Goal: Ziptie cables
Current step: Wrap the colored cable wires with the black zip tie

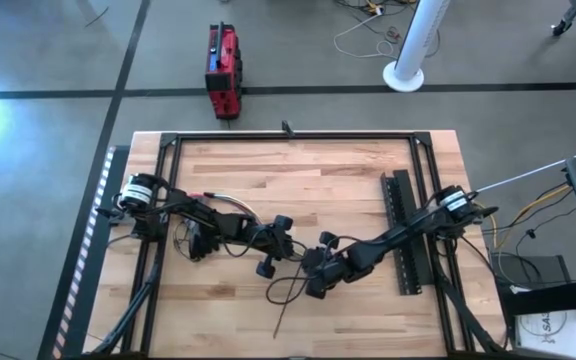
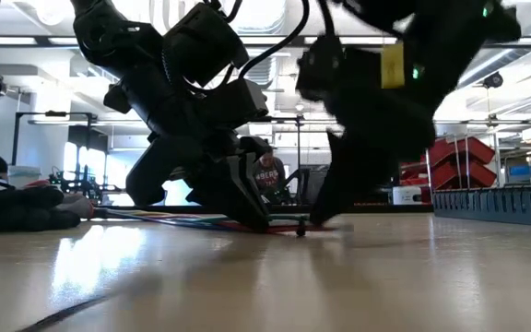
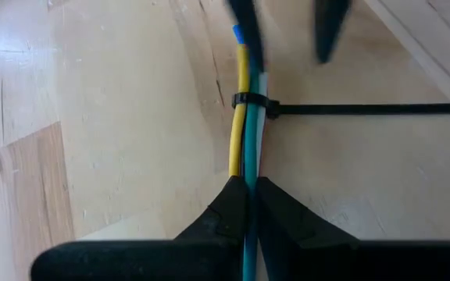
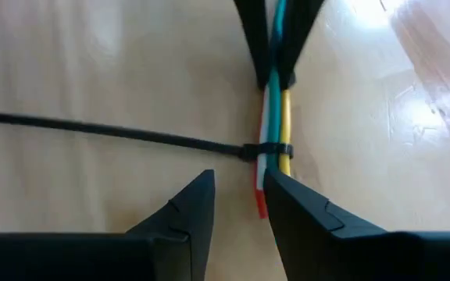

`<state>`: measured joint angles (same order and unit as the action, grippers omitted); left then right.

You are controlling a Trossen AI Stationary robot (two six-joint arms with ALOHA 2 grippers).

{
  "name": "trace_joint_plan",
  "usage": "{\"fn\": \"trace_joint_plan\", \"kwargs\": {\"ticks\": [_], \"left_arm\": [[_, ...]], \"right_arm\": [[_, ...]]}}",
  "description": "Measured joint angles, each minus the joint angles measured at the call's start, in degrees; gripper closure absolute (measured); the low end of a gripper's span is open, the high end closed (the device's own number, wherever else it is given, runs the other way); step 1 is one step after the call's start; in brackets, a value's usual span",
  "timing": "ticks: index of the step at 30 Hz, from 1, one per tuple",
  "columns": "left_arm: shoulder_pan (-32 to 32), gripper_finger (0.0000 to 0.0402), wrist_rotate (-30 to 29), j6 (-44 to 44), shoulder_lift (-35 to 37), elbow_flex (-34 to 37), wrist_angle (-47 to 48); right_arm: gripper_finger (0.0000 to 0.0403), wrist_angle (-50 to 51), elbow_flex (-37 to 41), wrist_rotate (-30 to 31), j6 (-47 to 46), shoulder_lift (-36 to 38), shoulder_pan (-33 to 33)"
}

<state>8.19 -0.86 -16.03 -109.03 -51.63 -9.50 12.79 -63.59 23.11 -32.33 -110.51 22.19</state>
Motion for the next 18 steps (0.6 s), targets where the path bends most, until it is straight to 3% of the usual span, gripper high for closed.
{"fn": "trace_joint_plan", "kwargs": {"ticks": [18], "left_arm": [[0.0, 0.0395, 0.04, -0.02, 0.0, 0.01, -0.18]], "right_arm": [[0.0287, 3.59, -2.43, 1.06, 4.49, -1.65, -0.21]]}}
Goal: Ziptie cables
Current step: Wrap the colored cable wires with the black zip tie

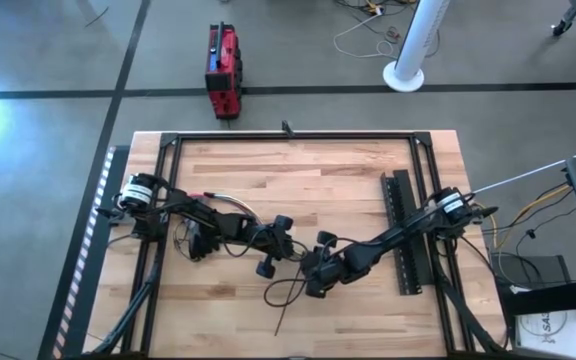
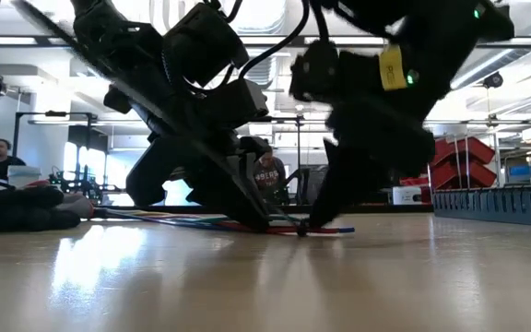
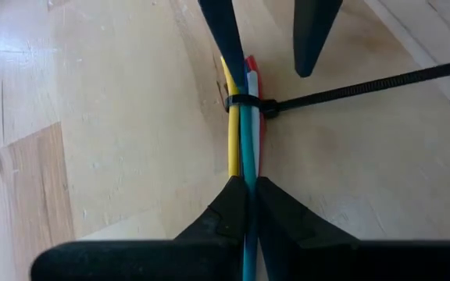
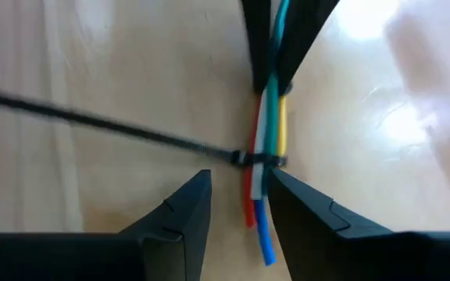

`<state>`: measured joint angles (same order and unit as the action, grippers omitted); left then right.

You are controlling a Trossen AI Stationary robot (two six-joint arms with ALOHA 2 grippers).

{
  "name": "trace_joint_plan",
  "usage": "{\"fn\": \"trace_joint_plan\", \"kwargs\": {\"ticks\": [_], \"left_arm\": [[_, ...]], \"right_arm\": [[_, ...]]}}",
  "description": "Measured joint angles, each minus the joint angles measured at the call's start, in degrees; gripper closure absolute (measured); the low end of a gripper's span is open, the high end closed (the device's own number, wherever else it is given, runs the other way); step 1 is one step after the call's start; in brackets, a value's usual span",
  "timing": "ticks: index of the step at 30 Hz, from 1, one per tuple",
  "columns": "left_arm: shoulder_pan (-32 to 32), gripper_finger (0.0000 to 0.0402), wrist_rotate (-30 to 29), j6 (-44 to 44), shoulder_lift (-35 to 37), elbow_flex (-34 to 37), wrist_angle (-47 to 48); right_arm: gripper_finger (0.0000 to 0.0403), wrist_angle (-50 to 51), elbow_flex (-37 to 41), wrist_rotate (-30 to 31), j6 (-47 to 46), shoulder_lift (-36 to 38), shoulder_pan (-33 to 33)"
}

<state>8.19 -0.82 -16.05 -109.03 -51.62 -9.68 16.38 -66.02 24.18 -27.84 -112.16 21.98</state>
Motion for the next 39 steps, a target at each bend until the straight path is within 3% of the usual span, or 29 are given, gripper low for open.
{"fn": "trace_joint_plan", "kwargs": {"ticks": [13, 24, 30, 39], "left_arm": [[0.0, 0.0395, 0.0, -0.03, 0.0, 0.02, -0.2], [0.0, 0.0395, 0.04, 0.07, 0.0, 0.04, -0.24], [0.0, 0.0395, 0.06, 0.04, 0.0, 0.02, -0.29], [0.0, 0.0395, 0.02, 0.04, 0.0, 0.0, -0.32]], "right_arm": [[0.0295, -4.45, -0.22, 6.21, 2.93, -2.82, -0.11], [0.0323, -1.34, -1.17, 5.53, 4.06, -0.8, 0.31], [0.029, 2.61, -1.44, 6.18, 2.4, 2.47, 1.65], [0.0238, 1.43, -1.09, 5.8, 5.73, -0.32, 0.47]]}}
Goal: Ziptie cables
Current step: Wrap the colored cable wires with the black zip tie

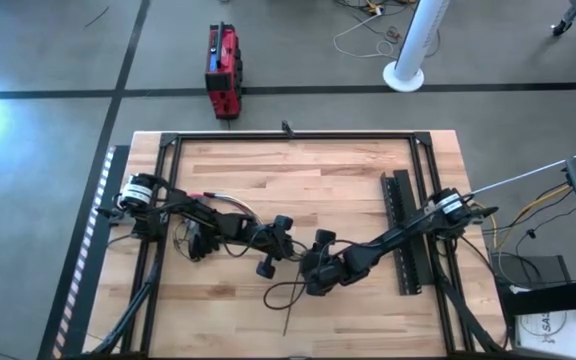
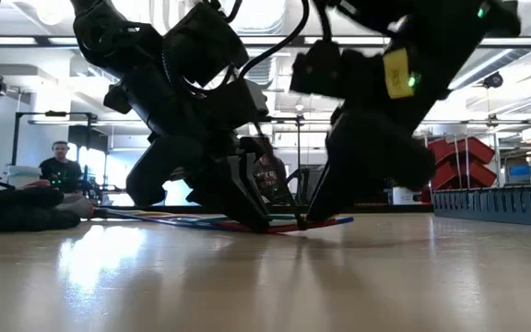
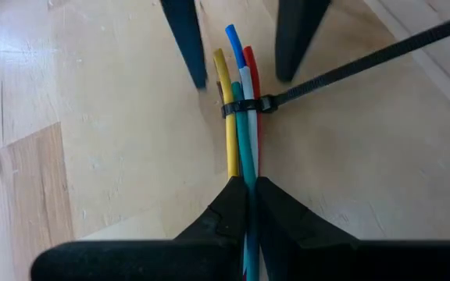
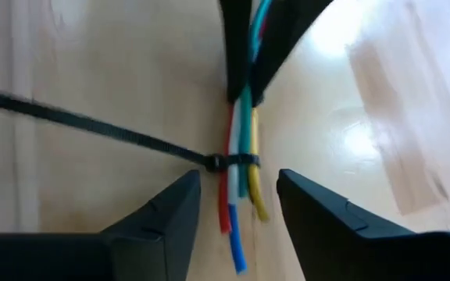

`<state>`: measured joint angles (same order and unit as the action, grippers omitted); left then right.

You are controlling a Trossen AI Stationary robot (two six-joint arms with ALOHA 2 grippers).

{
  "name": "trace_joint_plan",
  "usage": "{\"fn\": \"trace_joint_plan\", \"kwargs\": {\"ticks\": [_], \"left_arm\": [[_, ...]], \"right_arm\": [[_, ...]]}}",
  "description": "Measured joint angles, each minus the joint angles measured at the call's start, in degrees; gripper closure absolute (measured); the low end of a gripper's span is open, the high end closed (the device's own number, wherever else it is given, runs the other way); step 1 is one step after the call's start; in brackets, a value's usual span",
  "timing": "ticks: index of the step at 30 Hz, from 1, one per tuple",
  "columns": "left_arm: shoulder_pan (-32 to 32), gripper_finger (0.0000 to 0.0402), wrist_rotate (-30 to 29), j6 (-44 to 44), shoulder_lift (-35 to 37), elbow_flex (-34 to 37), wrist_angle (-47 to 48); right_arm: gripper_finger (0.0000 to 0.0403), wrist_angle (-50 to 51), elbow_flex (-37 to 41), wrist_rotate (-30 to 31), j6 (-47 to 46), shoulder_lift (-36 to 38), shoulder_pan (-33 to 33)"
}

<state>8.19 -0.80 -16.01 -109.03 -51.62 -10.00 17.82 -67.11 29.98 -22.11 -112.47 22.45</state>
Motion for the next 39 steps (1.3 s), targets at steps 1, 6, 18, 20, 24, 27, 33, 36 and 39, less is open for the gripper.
{"fn": "trace_joint_plan", "kwargs": {"ticks": [1, 6, 18, 20, 24, 27, 33, 36, 39], "left_arm": [[0.0, 0.0395, 0.0, 0.0, 0.0, 0.0, 0.01], [0.0, 0.0395, 0.01, 0.0, 0.0, 0.0, 0.01], [0.0, 0.0395, 0.0, -0.21, 0.0, 0.0, -0.29], [0.0, 0.0395, 0.0, -0.19, 0.0, -0.02, -0.49], [0.0, 0.0395, 0.04, -0.19, 0.0, -0.04, -0.42], [0.0, 0.0395, -0.01, -0.22, 0.0, -0.04, -0.43], [0.0, 0.0395, 0.0, -0.22, 0.0, -0.04, -0.48], [0.0, 0.0395, -0.03, -0.22, 0.0, -0.04, -0.49], [0.0, 0.0395, -0.03, -0.22, 0.0, -0.04, -0.48]], "right_arm": [[0.0237, -0.72, 0.0, -0.26, 0.67, -0.52, -0.29], [0.0242, -2.37, -0.04, -2.15, 2.29, -1.96, -1.65], [0.0301, -8.82, -0.13, -4.06, 5.51, -2.31, -3.46], [0.0306, -5.63, -0.63, -5.03, 5.29, -1.51, -3.4], [0.0304, 1.49, -2.26, -6.06, 2.69, 1.03, -2.56], [0.0288, 3.59, -2.67, -6.52, 1.25, 2.12, -1.86], [0.0251, 5.7, -2.39, -8.36, -2.34, 1.76, -2.0], [0.0246, 5.49, -2.25, -8.43, -3.38, 0.49, -2.65], [0.025, 4.72, -2.23, -8.44, -2.77, -0.47, -3.26]]}}
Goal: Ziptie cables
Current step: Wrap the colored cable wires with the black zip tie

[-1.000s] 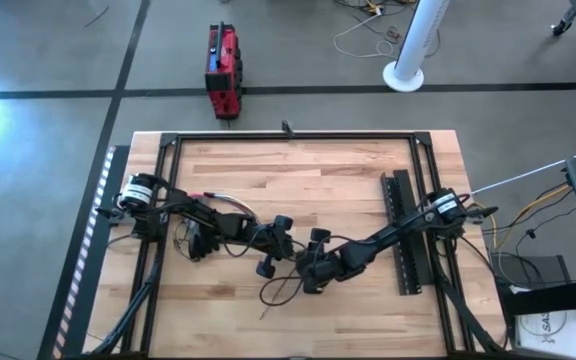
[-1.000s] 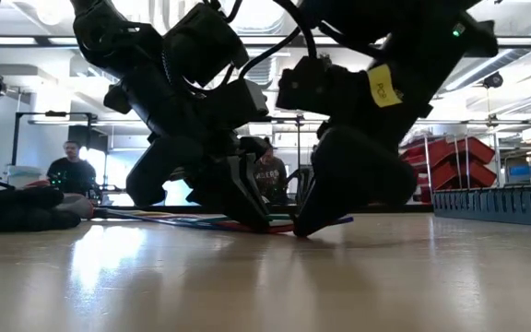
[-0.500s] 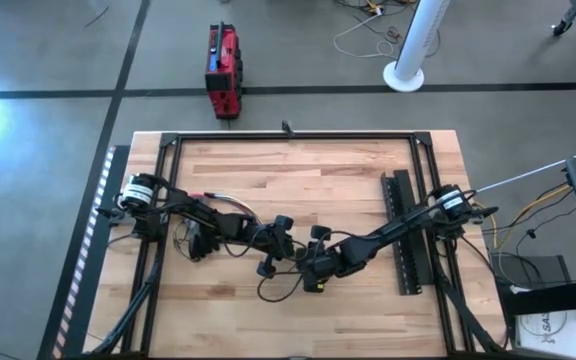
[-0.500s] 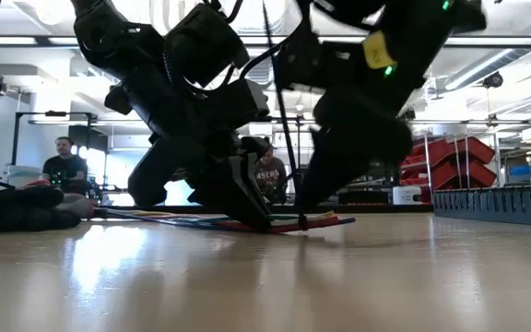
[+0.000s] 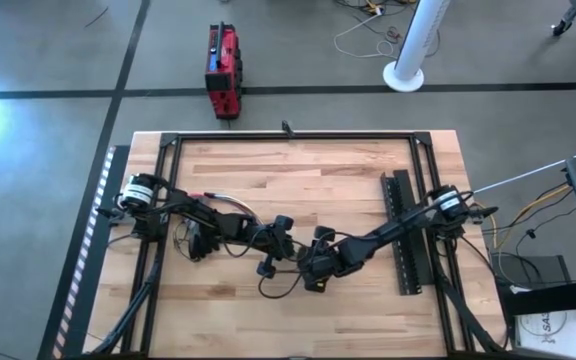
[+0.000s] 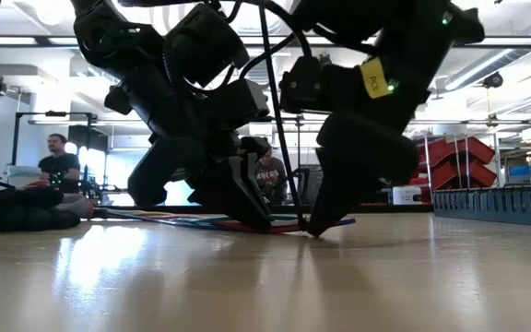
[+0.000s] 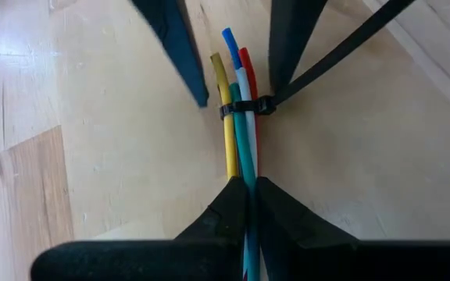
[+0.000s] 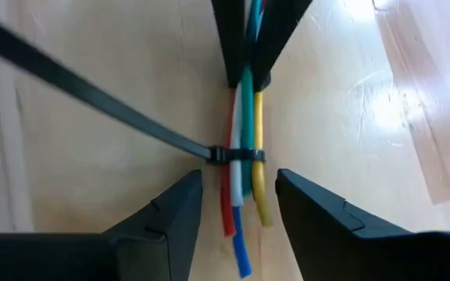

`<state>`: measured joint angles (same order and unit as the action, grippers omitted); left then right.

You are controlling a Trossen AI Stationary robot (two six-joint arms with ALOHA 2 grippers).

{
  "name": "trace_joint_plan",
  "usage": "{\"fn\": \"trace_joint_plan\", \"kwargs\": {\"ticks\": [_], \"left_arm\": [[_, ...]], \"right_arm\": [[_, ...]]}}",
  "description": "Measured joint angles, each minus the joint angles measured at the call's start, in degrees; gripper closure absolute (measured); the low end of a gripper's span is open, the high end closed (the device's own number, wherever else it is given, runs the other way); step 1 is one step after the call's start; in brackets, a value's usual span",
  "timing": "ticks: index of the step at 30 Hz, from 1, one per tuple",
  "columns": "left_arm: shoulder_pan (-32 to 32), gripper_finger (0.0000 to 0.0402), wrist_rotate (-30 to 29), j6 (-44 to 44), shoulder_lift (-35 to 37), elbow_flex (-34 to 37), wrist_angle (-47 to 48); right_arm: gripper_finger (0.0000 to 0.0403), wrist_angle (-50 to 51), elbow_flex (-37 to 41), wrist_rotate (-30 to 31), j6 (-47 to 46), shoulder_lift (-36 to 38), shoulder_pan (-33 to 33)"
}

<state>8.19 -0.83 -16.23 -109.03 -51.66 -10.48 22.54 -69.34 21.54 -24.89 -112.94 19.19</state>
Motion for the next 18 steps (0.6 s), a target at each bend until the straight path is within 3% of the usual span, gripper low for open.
{"fn": "trace_joint_plan", "kwargs": {"ticks": [6, 14, 18], "left_arm": [[0.14, 0.0395, -0.03, -2.35, 0.0, 0.0, 0.01], [1.24, 0.0395, -3.23, -5.56, -0.02, 0.11, -0.9], [1.95, 0.0395, -5.02, -5.84, -0.02, 0.17, -1.45]], "right_arm": [[0.0276, -1.33, -0.02, -0.18, 0.66, -0.62, -0.49], [0.0358, -3.45, 0.11, -0.76, -0.76, -0.93, -0.44], [0.0378, -5.14, 0.22, -0.79, -0.63, -1.3, -0.42]]}}
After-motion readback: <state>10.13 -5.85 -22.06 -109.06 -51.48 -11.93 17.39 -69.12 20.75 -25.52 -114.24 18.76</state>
